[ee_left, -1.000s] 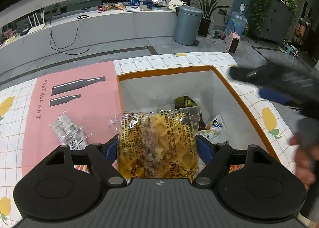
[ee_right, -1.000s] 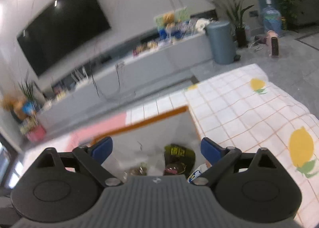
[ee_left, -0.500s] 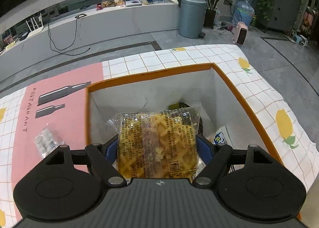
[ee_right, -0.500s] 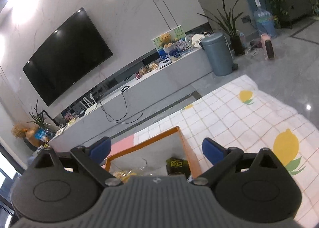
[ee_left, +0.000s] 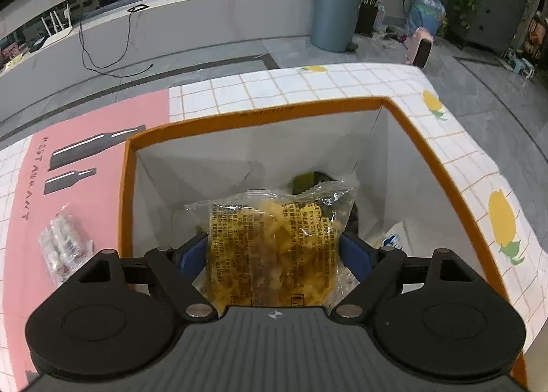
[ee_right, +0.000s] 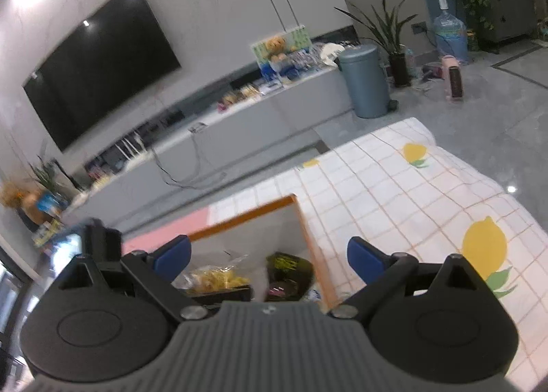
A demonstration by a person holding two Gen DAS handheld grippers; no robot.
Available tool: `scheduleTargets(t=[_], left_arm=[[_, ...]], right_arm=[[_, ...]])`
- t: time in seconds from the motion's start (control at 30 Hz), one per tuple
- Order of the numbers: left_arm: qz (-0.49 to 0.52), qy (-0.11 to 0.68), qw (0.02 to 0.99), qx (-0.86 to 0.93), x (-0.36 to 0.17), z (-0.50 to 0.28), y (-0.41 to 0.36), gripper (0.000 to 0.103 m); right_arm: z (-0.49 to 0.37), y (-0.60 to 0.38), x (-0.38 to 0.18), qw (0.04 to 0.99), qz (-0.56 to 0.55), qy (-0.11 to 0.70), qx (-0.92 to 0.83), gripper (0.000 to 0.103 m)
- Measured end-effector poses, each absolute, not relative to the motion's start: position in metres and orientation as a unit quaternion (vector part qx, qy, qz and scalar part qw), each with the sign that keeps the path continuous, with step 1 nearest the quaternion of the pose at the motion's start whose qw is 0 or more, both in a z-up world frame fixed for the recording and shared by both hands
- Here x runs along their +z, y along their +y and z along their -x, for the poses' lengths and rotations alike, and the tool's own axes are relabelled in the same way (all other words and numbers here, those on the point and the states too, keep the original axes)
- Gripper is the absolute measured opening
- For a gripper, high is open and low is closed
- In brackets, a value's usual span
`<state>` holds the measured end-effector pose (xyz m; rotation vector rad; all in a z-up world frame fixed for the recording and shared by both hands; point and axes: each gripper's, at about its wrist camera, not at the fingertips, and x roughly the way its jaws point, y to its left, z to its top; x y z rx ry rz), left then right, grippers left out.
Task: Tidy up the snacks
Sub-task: 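Lower both packs into the box and open both tools, then move both tools back to the clear white-ball pack and spicy-strip bag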
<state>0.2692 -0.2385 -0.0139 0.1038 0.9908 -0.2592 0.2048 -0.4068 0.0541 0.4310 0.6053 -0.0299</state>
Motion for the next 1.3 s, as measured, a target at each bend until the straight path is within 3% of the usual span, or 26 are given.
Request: scheduleTargets(t=[0.33, 0.6, 0.73, 1.3], left_arm=[[-0.051, 0.437, 0.89, -0.12, 0.012, -0.243, -0.215, 0.1], [-0.04, 0.401, 0.909, -0.103, 0.052, -0.216, -0.176, 0.099], [-0.044, 0.394, 0.913, -0.098, 0.059, -0.206, -0.163, 0.099], [-0.01, 0.398, 0.916, -0.05, 0.062, -0.171, -0.076, 0.099]], right_arm=[[-0.212, -0.401, 0.047, 0.926, -0.198, 0.321, -0.029, 0.094], [-0.228, -0.371, 0.036, 0.925, -0.172, 0.339, 0.016, 0.06], [-0.232, -0.352, 0.036, 0.925, -0.16, 0.343, 0.034, 0.053], [-0.198, -0.266, 0.078, 0.951, -0.11, 0.26, 0.125, 0.051]])
